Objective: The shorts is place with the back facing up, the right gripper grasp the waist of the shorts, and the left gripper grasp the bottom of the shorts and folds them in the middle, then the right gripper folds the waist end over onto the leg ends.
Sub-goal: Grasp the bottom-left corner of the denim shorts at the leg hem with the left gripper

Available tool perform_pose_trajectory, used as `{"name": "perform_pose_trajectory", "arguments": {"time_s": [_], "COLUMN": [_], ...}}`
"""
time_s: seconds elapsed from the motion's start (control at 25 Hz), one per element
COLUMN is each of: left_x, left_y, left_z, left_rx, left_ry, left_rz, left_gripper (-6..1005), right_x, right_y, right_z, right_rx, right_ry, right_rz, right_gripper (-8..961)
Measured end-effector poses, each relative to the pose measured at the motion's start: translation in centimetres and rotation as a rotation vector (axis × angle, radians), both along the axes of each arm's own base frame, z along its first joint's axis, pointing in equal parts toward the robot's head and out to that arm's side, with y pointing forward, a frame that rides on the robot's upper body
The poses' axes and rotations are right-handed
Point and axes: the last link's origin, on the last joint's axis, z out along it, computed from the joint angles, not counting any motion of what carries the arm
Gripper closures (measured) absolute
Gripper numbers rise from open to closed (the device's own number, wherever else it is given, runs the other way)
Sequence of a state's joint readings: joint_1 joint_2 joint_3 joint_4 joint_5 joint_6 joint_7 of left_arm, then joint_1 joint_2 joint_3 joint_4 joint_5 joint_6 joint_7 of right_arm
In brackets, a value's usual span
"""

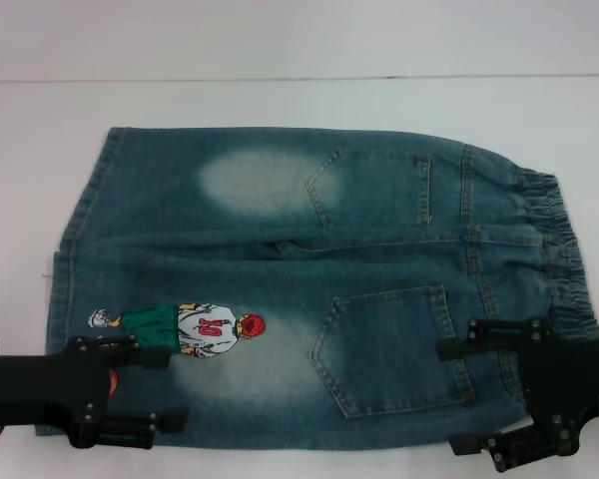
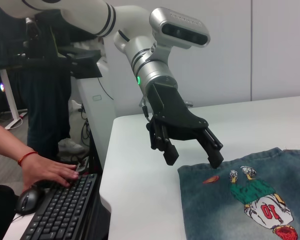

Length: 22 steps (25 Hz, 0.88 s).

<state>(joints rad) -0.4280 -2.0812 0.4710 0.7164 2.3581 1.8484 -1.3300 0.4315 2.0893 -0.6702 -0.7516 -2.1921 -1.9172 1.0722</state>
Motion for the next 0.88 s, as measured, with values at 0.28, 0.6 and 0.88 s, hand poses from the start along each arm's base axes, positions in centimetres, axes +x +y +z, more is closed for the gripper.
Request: {"name": "perform_pose_trajectory", "arguments": {"time_s": [0.28, 0.6, 0.88], "left_x": [0.0, -0.09, -0.1], "left_y": [-0.02, -0.11, -0.1], "left_z": [-0.03, -0.09, -0.11], "left_rx": [-0.002, -0.01, -0.013], "left_ry": [0.001, 0.008, 0.011], "left_rz": [-0.001, 0.001, 0.0], "left_gripper": [125, 126, 126], "right_x": [-0.02, 0.0, -0.02], "right_y": [0.01, -0.06, -0.01], "right_z": [-0.08, -0.2, -0.2], "right_rx": [-0.002, -0.007, -0.006], "right_ry": [0.001, 0.004, 0.002], "right_rz": [-0.001, -0.004, -0.003], "right_gripper": [25, 26, 27]}}
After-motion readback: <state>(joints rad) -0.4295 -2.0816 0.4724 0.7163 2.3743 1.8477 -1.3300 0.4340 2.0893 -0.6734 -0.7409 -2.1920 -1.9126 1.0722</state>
